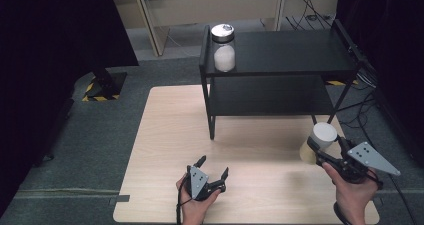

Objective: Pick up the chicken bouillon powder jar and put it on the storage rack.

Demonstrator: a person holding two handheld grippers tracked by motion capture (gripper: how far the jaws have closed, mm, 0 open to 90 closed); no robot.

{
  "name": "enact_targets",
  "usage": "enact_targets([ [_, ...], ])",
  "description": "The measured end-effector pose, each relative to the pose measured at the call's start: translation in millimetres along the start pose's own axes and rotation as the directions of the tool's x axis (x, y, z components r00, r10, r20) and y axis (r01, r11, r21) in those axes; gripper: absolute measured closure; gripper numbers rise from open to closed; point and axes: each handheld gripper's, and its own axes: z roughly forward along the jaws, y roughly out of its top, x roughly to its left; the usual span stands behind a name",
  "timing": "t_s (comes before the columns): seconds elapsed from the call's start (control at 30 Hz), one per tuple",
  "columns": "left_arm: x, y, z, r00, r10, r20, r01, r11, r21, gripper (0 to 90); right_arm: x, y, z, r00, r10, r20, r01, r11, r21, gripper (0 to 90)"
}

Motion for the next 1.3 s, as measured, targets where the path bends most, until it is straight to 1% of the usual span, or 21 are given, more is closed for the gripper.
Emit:
enact_targets([
  [0.23,-0.1,0.2,0.0,1.0,0.0,-0.001,0.0,1.0,0.001,13.1,-0.7,21.4,6.8,1.0,0.001,0.007,0.0,0.999,-0.039,34.2],
  [0.43,-0.3,0.3,0.1,1.0,-0.001,-0.002,0.001,1.0,0.001,13.0,-1.9,44.0,12.8,0.9999,-0.003,0.012,0.003,0.998,-0.067,34.3],
  [0.67,-0.3,0.5,-0.2,1.0,-0.005,-0.005,0.005,1.0,0.003,12.7,-3.6,74.0,22.3,0.9997,-0.021,0.015,0.023,0.996,-0.092,34.3],
  [0.8,-0.2,1.1,0.2,1.0,-0.005,-0.005,0.005,1.0,0.006,12.6,-4.3,84.7,27.1,0.9997,-0.017,0.018,0.019,0.995,-0.102,34.3],
  [1.07,0.0,1.3,0.3,1.0,-0.006,-0.005,0.006,1.0,0.007,12.6,-3.5,101.6,34.0,0.9997,-0.013,0.023,0.015,0.995,-0.1,34.3],
  [1.23,0.0,1.3,0.3,1.0,-0.007,-0.005,0.007,0.9999,0.008,12.6,-5.3,111.1,36.5,0.9997,0.006,0.022,-0.003,0.992,-0.123,34.3],
  [1.3,0.0,1.4,0.5,1.0,-0.007,-0.005,0.007,0.9999,0.008,12.6,-5.8,117.8,37.7,0.9997,0.005,0.025,-0.002,0.992,-0.128,34.3],
])
